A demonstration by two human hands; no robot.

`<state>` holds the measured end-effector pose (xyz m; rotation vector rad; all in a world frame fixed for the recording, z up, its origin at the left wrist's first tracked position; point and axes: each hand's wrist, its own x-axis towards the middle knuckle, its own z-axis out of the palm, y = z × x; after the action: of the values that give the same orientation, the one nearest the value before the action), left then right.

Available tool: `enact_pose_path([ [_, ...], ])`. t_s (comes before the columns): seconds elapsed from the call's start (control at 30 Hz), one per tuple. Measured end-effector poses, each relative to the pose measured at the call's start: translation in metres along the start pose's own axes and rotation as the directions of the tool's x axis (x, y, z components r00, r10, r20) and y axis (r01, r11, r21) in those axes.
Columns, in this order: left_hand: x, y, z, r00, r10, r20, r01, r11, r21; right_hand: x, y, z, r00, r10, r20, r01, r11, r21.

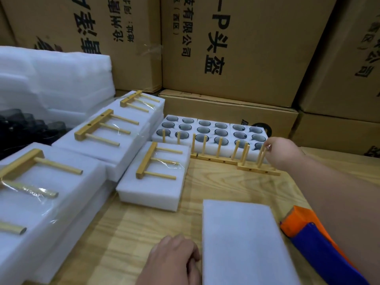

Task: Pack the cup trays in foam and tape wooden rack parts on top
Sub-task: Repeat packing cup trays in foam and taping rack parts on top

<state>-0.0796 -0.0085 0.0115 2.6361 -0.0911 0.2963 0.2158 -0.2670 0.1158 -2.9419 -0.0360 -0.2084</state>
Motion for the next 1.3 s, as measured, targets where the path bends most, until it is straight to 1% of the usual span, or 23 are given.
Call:
enact_pose_path([
  [0.1, -0.001, -0.001, 0.002, 1.000, -0.011, -0.017, 0.011, 1.000, 0.003, -0.001, -0.001, 0.002, 1.000, 0.015, -0.012, -0.015, 1.000, -0.006],
  [0.17, 0.000, 0.000, 0.002, 1.000, -0.004, -0.029, 0.002, 0.999, -0.042, -0.006, -0.001, 0.003, 0.999, 0.009, -0.032, -0.009, 1.000, 0.006],
  [0.27, -0.002, -0.001, 0.003, 0.999, 0.013, -0.043, -0.014, 1.000, -0.023, -0.016, -0.001, 0.003, 0.998, 0.006, -0.063, -0.004, 0.999, 0.035],
  [0.37, -0.001, -0.002, 0.004, 1.000, -0.009, -0.028, 0.008, 1.000, -0.025, -0.029, -0.003, 0.001, 0.998, 0.002, -0.064, 0.003, 0.998, 0.070],
  [0.5, -0.001, -0.002, 0.003, 1.000, -0.013, -0.005, 0.012, 1.000, -0.017, -0.045, -0.005, -0.015, 0.992, 0.024, -0.123, 0.004, 0.975, 0.223],
  [0.63, -0.002, -0.002, 0.003, 1.000, -0.014, 0.002, 0.014, 1.000, -0.028, -0.072, -0.011, -0.046, 0.973, -0.005, -0.233, 0.084, 0.941, 0.329],
  [0.77, -0.003, -0.002, 0.003, 1.000, -0.008, 0.007, 0.008, 0.999, -0.046, -0.124, -0.016, -0.077, 0.965, -0.032, -0.262, 0.153, 0.876, 0.457],
  [0.83, -0.004, -0.002, 0.003, 1.000, -0.002, -0.001, 0.002, 0.998, -0.057, -0.153, -0.018, -0.086, 0.969, -0.046, -0.244, 0.175, 0.824, 0.538],
  [0.93, -0.006, -0.003, 0.003, 1.000, 0.016, -0.012, -0.017, 0.997, -0.071, -0.194, -0.021, -0.087, 0.986, -0.034, -0.163, 0.137, 0.723, 0.677],
  [1.1, -0.009, -0.002, 0.001, 0.999, 0.029, -0.021, -0.031, 0.995, -0.099, -0.249, -0.012, -0.059, 0.994, -0.034, -0.103, 0.105, 0.544, 0.832],
  [1.17, -0.009, -0.002, 0.000, 0.999, 0.025, -0.023, -0.027, 0.994, -0.105, -0.264, -0.006, -0.044, 0.994, -0.055, -0.094, 0.109, 0.512, 0.852],
  [1.23, -0.010, -0.001, 0.000, 1.000, 0.022, -0.021, -0.023, 0.995, -0.094, -0.274, 0.002, -0.031, 0.995, -0.078, -0.062, 0.093, 0.504, 0.859],
  [1.3, -0.010, -0.001, 0.000, 1.000, 0.016, -0.021, -0.018, 0.996, -0.087, -0.281, 0.011, -0.024, 0.995, -0.090, -0.035, 0.078, 0.545, 0.835],
])
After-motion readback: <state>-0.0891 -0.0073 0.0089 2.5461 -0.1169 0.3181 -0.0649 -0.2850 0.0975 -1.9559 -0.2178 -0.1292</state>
